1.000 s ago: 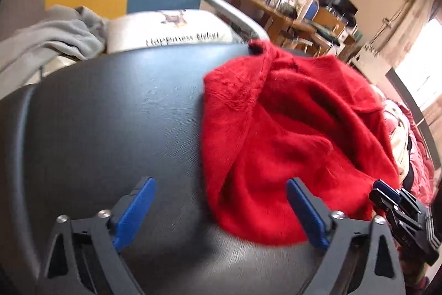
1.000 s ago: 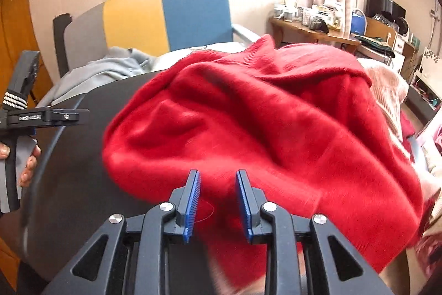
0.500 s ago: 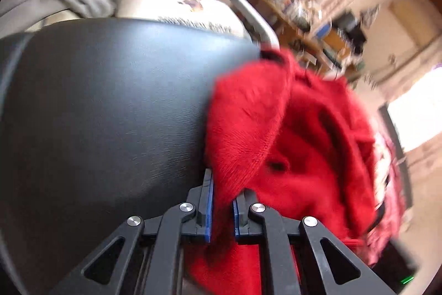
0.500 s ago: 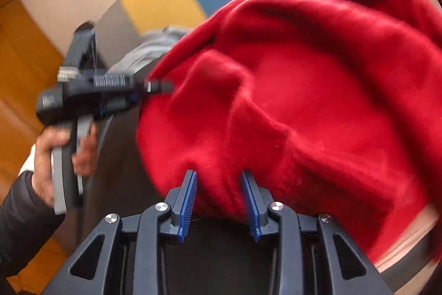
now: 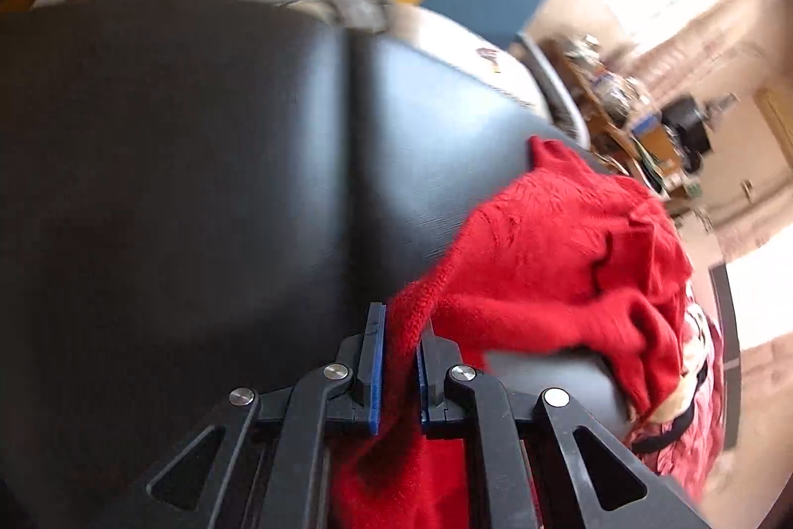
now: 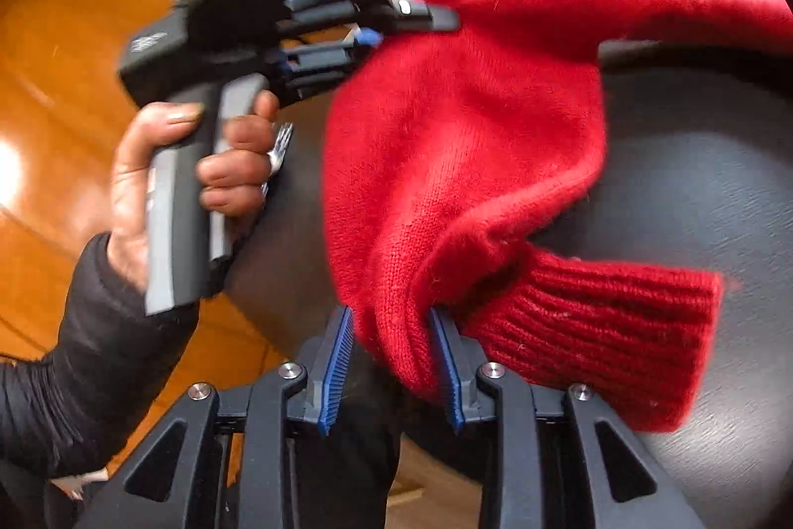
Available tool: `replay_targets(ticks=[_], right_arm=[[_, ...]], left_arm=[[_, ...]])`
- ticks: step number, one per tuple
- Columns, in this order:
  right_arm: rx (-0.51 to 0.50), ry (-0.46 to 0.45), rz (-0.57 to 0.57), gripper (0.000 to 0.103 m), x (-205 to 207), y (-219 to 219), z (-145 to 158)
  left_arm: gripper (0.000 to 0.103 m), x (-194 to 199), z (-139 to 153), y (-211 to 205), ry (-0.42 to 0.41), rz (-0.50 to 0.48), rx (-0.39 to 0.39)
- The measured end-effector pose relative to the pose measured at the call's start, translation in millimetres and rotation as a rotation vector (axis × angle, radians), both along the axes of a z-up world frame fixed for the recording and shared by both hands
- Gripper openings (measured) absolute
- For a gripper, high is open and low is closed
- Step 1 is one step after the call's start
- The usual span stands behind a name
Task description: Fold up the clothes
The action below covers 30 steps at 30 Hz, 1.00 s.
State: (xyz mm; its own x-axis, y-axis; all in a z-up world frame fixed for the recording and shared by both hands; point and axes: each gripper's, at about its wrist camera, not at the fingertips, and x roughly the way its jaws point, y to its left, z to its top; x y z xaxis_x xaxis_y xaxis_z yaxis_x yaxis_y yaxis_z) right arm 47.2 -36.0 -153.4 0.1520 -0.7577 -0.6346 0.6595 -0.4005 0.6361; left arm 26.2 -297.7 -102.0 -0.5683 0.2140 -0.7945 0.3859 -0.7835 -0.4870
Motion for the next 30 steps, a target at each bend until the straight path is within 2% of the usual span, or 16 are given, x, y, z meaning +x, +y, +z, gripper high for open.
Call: replay_targets(ticks=[4, 7, 9, 12, 15, 19, 22, 27, 28, 29, 30], right_arm=[[0.061, 0.07, -0.052, 0.032, -2, 35, 9], [0.149, 0.172, -0.161, 0.032, -19, 78, 24], [0.231, 0.248, -0.26, 0.032, -38, 109, 35], [0.29, 0.302, -0.401, 0.032, -74, 157, 52], [0.449, 0.421, -0.474, 0.033, -86, 178, 64], [0.547, 0.483, -0.406, 0.033, -91, 189, 54], [0.551, 0.521, -0.332, 0.033, -86, 180, 39], [0.559, 0.568, -0.315, 0.033, -100, 156, 18], [0.555, 0.583, -0.308, 0.033, -102, 151, 15], [0.551, 0.598, -0.302, 0.033, -104, 146, 11], [0.552, 0.585, -0.296, 0.028, -104, 144, 11]], left_arm=[[0.01, 41, -22, -27, -0.018, 0.067, 0.035], [0.011, 61, -19, -33, 0.001, 0.098, 0.056], [0.01, 71, -9, -35, 0.006, 0.117, -0.001], [0.01, 87, 8, -37, 0.012, 0.145, -0.111], [0.01, 105, 27, -34, 0.05, 0.141, -0.192], [0.012, 109, 36, 4, 0.103, -0.004, -0.271], [0.014, 91, 23, 36, 0.089, -0.103, -0.257], [0.015, 57, 4, 77, 0.052, -0.205, -0.227], [0.016, 52, 2, 83, 0.053, -0.224, -0.228], [0.024, 47, 0, 86, 0.051, -0.236, -0.231], [0.033, 42, -3, 88, 0.043, -0.239, -0.232]])
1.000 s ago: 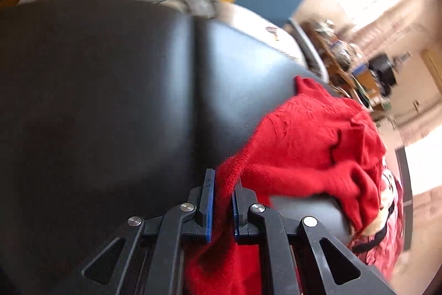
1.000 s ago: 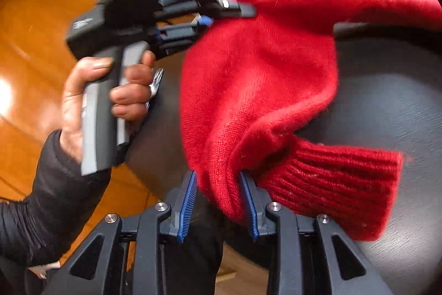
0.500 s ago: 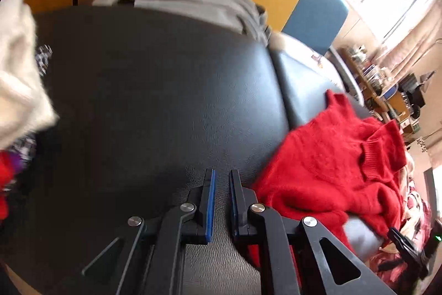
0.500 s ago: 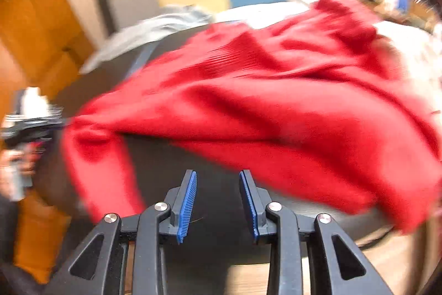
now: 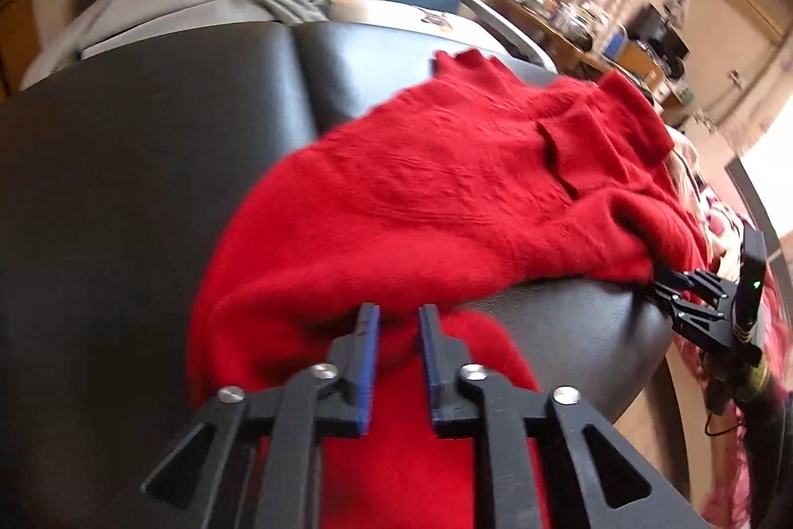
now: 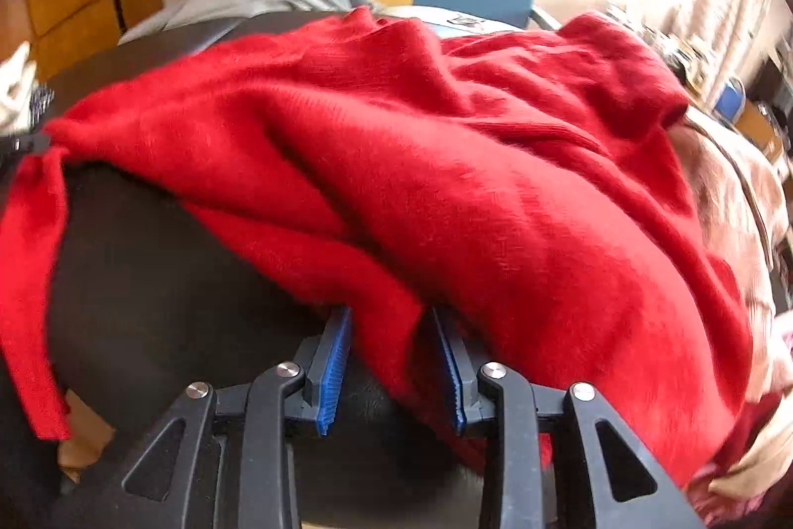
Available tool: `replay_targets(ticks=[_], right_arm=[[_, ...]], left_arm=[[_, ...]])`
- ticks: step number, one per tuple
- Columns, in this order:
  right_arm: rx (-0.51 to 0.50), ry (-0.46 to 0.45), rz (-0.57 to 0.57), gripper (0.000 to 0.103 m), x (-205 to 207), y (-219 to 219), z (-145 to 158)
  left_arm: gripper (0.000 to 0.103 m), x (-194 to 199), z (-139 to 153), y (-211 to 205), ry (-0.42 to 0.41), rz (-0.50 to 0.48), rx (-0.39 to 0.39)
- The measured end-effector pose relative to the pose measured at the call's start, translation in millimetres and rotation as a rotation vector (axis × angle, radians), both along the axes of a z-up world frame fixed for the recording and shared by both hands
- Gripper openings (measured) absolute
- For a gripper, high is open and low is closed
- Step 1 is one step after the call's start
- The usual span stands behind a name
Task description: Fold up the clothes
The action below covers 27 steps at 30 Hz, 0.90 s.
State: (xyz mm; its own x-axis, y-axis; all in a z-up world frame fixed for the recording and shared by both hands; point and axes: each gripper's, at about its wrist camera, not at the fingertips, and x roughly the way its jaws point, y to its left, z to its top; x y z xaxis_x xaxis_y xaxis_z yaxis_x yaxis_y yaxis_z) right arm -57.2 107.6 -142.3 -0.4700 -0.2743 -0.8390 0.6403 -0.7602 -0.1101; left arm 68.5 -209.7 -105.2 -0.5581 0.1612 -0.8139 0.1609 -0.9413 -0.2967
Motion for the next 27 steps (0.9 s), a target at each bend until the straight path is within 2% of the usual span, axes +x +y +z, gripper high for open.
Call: replay_targets(ticks=[2, 5, 7, 9, 13, 15, 17, 19, 20, 21, 24, 27], right_arm=[[-0.057, -0.097, 0.022, 0.026, -1, -3, 2], [-0.158, -0.212, 0.097, 0.026, 13, -17, 3], [-0.256, -0.297, 0.145, 0.02, 30, -34, 3], [-0.344, -0.394, 0.244, 0.014, 60, -67, -2], [-0.479, -0.563, 0.429, 0.011, 113, -144, -13], [-0.531, -0.638, 0.532, 0.011, 142, -185, -14], [-0.507, -0.644, 0.628, 0.011, 167, -213, -10], [-0.481, -0.679, 0.706, 0.011, 182, -229, -7], [-0.455, -0.678, 0.714, 0.015, 181, -230, -4], [-0.426, -0.672, 0.718, 0.022, 180, -231, 0], [-0.427, -0.631, 0.639, 0.024, 142, -211, 23], [-0.424, -0.426, 0.501, 0.029, 84, -187, 60]], left_arm=[[0.038, -6, -7, 0, -0.01, 0.0, 0.017], [0.038, -8, -10, -1, -0.021, 0.026, 0.025], [0.038, -4, -10, -6, -0.024, 0.052, 0.02], [0.039, 2, -7, -13, -0.023, 0.09, 0.001], [0.04, 23, 6, -34, 0.025, 0.174, -0.009], [0.064, 31, 14, -42, 0.041, 0.217, -0.061], [0.072, 39, 18, -50, 0.051, 0.261, -0.111], [0.074, 44, 16, -57, 0.054, 0.273, -0.096], [0.076, 46, 14, -58, 0.058, 0.273, -0.091], [0.081, 47, 13, -59, 0.061, 0.272, -0.085], [0.091, 41, 4, -56, 0.049, 0.275, -0.134], [0.094, 31, -7, -50, 0.027, 0.255, -0.164]])
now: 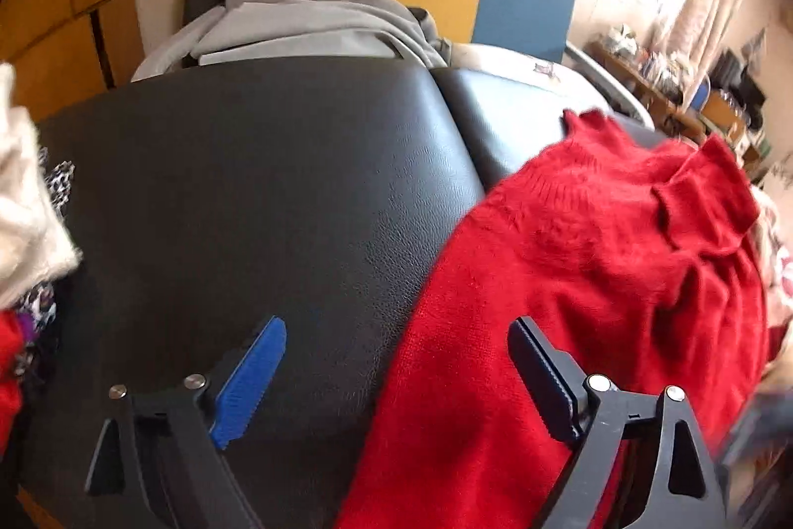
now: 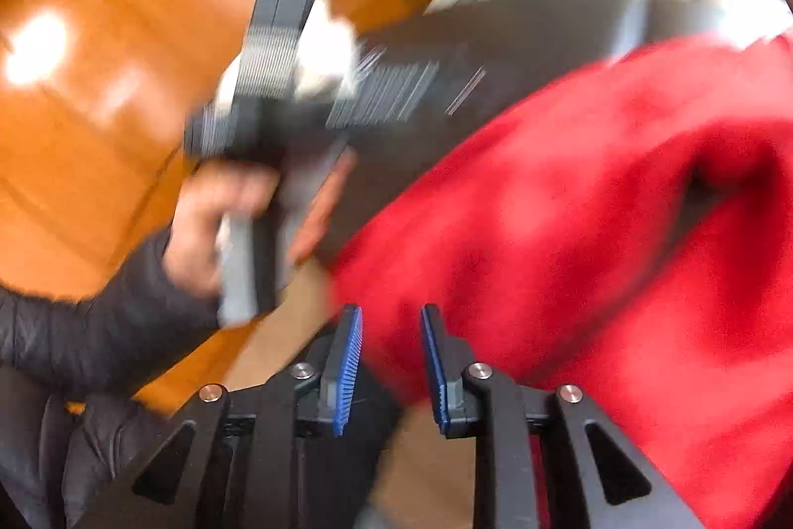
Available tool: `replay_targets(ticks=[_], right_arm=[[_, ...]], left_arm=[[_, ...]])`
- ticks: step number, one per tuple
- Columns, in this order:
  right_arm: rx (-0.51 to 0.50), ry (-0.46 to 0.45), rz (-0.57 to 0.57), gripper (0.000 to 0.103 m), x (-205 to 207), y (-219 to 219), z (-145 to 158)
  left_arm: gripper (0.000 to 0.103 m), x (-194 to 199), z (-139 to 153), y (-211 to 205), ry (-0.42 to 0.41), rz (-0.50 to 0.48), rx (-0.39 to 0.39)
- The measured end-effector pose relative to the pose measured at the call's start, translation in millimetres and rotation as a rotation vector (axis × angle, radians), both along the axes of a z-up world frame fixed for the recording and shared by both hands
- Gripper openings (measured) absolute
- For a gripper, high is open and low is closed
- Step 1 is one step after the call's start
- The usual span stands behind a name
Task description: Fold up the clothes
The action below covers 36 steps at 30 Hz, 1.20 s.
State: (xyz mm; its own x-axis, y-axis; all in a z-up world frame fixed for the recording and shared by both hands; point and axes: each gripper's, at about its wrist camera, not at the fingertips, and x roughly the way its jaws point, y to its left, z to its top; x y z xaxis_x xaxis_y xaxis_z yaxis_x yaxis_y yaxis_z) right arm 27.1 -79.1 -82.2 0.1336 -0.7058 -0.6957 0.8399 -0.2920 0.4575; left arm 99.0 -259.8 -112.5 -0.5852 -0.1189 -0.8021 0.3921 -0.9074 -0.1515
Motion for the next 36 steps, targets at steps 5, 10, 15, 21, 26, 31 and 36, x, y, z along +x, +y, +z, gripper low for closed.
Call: replay_targets(ticks=[5, 10, 15, 21, 26, 31, 36], right_arm=[[0.069, 0.269, -0.261, 0.059, -87, 0, 28], [0.259, 0.389, -0.392, 0.06, -193, -36, -6], [0.494, 0.397, -0.465, 0.065, -262, -56, -54], [0.403, 0.336, -0.493, 0.058, -270, -47, -56], [0.369, 0.419, -0.415, 0.012, -231, -78, -49], [0.255, 0.35, -0.375, 0.01, -216, -130, -36], [0.15, 0.271, -0.382, 0.01, -210, -190, -24]], left_arm=[[0.097, -9, -20, 21, -0.043, -0.085, -0.051], [0.066, -3, -25, 35, 0.002, -0.13, -0.095], [0.011, -3, -21, 22, 0.035, -0.067, -0.021], [0.011, 8, -22, 3, 0.101, 0.02, 0.105], [0.01, 26, -12, -32, 0.163, 0.154, 0.1], [0.01, 45, 16, -94, 0.225, 0.315, 0.029], [0.01, 38, 41, -145, 0.209, 0.403, -0.112]])
